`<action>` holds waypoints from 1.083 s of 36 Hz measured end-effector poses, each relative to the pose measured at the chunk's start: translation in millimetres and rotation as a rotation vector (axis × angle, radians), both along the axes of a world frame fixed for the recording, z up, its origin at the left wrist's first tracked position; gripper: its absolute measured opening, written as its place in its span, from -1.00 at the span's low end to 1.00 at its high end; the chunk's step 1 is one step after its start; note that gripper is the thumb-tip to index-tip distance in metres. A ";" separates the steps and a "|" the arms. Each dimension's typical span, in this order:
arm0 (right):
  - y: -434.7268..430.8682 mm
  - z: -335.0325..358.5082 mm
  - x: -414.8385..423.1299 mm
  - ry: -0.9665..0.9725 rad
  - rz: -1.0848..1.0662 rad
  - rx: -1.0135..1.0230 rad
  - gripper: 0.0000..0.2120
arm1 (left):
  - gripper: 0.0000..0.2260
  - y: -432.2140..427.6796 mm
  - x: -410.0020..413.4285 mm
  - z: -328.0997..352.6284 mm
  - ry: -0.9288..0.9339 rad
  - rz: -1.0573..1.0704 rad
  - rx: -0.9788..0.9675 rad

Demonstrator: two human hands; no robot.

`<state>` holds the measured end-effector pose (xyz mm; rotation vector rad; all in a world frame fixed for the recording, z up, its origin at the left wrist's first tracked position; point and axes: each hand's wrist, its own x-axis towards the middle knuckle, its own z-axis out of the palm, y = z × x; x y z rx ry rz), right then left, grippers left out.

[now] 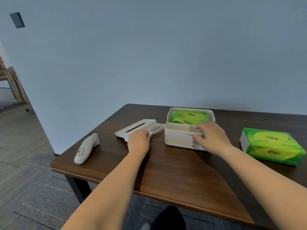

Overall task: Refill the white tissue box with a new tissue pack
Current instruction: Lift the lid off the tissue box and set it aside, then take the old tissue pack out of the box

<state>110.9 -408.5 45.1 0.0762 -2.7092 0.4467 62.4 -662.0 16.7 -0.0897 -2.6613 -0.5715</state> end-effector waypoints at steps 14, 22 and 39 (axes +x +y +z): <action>5.9 13.5 -6.9 0.008 -0.005 -0.051 -0.66 | -0.76 11.5 -4.6 10.3 -0.097 -0.049 0.071; 2.5 25.1 -27.1 0.039 -0.055 0.036 -0.69 | -0.79 43.8 -12.6 36.9 0.045 -0.210 0.142; -29.7 26.2 -71.8 -0.015 -0.041 0.125 -0.71 | -0.70 52.6 -31.7 47.5 -0.008 -0.280 0.044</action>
